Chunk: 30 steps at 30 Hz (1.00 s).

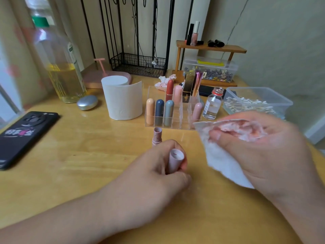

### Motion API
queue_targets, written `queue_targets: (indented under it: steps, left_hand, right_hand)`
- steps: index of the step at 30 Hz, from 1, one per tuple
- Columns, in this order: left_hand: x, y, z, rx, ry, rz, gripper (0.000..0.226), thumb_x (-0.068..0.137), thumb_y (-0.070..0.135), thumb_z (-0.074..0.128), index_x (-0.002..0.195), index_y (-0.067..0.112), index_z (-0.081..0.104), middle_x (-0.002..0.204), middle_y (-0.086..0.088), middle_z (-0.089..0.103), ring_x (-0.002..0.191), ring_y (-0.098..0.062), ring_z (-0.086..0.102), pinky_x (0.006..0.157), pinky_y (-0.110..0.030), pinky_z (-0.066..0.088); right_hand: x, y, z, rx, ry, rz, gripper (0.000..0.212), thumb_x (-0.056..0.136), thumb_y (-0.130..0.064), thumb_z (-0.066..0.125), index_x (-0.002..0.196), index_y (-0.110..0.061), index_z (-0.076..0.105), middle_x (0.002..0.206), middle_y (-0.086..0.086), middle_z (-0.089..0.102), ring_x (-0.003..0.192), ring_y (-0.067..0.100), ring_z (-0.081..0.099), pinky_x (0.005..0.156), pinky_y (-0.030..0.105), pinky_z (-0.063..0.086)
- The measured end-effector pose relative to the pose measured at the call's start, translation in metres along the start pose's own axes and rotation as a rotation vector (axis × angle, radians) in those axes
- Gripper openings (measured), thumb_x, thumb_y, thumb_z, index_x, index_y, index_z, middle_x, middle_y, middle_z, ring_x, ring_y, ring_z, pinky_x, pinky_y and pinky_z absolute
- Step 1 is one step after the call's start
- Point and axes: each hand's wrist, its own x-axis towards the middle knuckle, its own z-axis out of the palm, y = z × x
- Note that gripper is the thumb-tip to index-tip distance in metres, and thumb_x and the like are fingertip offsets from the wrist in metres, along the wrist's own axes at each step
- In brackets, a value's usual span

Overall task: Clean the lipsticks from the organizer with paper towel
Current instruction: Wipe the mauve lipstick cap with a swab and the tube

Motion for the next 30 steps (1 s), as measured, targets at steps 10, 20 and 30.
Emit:
queue_targets:
  steps: [10, 20, 30]
  left_hand:
    - [0.0, -0.001, -0.014, -0.157, -0.315, -0.051, 0.018, 0.089, 0.018, 0.062, 0.086, 0.012, 0.046, 0.074, -0.005, 0.044, 0.057, -0.014, 0.04, 0.055, -0.029, 0.038]
    - [0.012, 0.01, -0.035, -0.336, -0.737, -0.175, 0.024, 0.1, 0.009, 0.051, 0.083, -0.003, 0.064, 0.051, -0.002, 0.045, 0.04, -0.01, 0.03, 0.044, -0.02, 0.034]
    - [0.013, 0.007, -0.041, -0.472, -0.775, -0.261, 0.023, 0.099, 0.017, 0.054, 0.109, -0.001, 0.063, 0.082, -0.014, 0.051, 0.059, -0.018, 0.039, 0.056, -0.03, 0.046]
  right_hand:
    - [-0.012, 0.01, 0.004, -0.186, -0.193, -0.512, 0.029, 0.076, 0.004, 0.076, 0.091, -0.021, 0.074, 0.081, -0.004, 0.072, 0.065, 0.014, 0.064, 0.06, 0.024, 0.048]
    - [-0.014, 0.007, 0.001, 0.004, -0.453, -0.493, 0.033, 0.083, -0.005, 0.073, 0.112, -0.019, 0.064, 0.087, -0.003, 0.072, 0.068, 0.012, 0.07, 0.056, 0.027, 0.054]
    - [-0.011, 0.003, 0.005, -0.014, -0.54, -0.432, 0.038, 0.076, 0.001, 0.079, 0.107, -0.018, 0.069, 0.088, -0.01, 0.073, 0.069, 0.006, 0.069, 0.06, 0.017, 0.052]
